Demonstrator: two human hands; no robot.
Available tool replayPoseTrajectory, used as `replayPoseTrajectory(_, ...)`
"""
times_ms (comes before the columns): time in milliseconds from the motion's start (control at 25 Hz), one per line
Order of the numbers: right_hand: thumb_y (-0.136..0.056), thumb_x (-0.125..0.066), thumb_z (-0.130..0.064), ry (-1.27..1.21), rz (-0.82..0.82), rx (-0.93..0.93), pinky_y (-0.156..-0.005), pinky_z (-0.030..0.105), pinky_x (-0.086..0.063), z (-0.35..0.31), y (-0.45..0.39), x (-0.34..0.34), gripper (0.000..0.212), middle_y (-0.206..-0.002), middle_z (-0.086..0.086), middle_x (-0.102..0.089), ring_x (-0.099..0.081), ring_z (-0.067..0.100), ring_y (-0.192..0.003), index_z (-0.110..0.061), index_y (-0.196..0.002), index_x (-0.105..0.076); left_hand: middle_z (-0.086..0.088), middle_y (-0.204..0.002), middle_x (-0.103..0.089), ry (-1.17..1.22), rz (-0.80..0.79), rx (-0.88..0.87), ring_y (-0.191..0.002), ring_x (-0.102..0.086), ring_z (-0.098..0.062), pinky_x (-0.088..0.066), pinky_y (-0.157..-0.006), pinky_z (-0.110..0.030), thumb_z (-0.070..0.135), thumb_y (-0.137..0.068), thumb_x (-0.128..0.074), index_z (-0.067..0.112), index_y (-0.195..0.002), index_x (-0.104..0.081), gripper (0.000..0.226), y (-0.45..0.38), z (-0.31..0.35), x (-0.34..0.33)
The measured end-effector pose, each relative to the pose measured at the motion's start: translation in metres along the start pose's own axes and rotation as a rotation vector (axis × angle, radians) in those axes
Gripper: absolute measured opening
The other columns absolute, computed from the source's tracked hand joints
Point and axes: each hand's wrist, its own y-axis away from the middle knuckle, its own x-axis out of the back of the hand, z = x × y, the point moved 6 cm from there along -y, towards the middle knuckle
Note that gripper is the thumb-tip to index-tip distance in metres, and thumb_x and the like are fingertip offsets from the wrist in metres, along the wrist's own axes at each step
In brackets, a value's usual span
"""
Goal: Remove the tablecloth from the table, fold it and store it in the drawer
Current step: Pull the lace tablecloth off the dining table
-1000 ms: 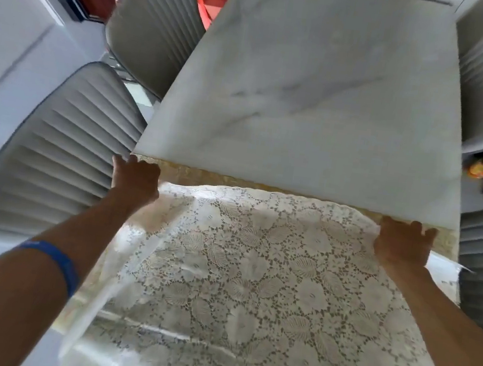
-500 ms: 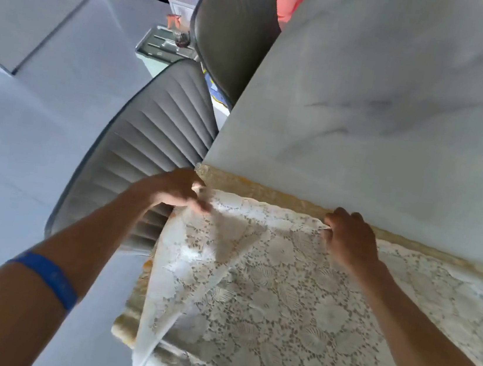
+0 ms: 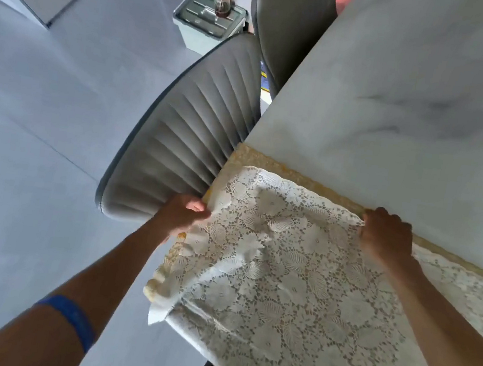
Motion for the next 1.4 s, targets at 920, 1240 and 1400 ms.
replayPoseTrajectory(920,-0.101,-0.045,-0.022,-0.409,0.182,0.274,-0.068,0.035,-0.041,-0.171,-0.029,0.021,0.022,-0.089,0.017,-0.064,-0.060,0.037,-0.085,-0.008,-0.090,-0.057,0.008,-0.075,-0.066,0.021,0.421,-0.068,-0.073,-0.063,-0.012,-0.047,-0.069,-0.028,0.032,-0.092,-0.063,0.021,-0.080,-0.060,0.017,0.105,-0.138,0.030)
replayPoseTrajectory(1240,-0.097,-0.054,-0.018,-0.300,0.305,0.248,-0.084,0.045,-0.048,-0.162,-0.028,0.021,0.016,-0.112,0.014,-0.056,-0.054,0.035,-0.102,-0.004,-0.100,-0.061,-0.008,-0.150,-0.043,-0.264,0.295,-0.268,-0.136,-0.043,-0.028,-0.034,-0.111,-0.042,0.031,-0.093,-0.059,0.018,-0.149,-0.029,0.065,0.031,-0.011,-0.014)
replayPoseTrajectory(1400,-0.097,-0.053,-0.020,-0.287,0.291,0.245,-0.082,0.042,-0.050,-0.153,-0.029,0.014,0.016,-0.106,0.011,-0.057,-0.056,0.031,-0.095,-0.007,-0.098,-0.061,-0.011,-0.150,-0.042,0.032,0.235,-0.025,-0.127,-0.049,-0.030,-0.043,-0.104,-0.040,0.035,-0.090,-0.065,0.023,-0.149,-0.029,0.071,-0.037,0.026,-0.017)
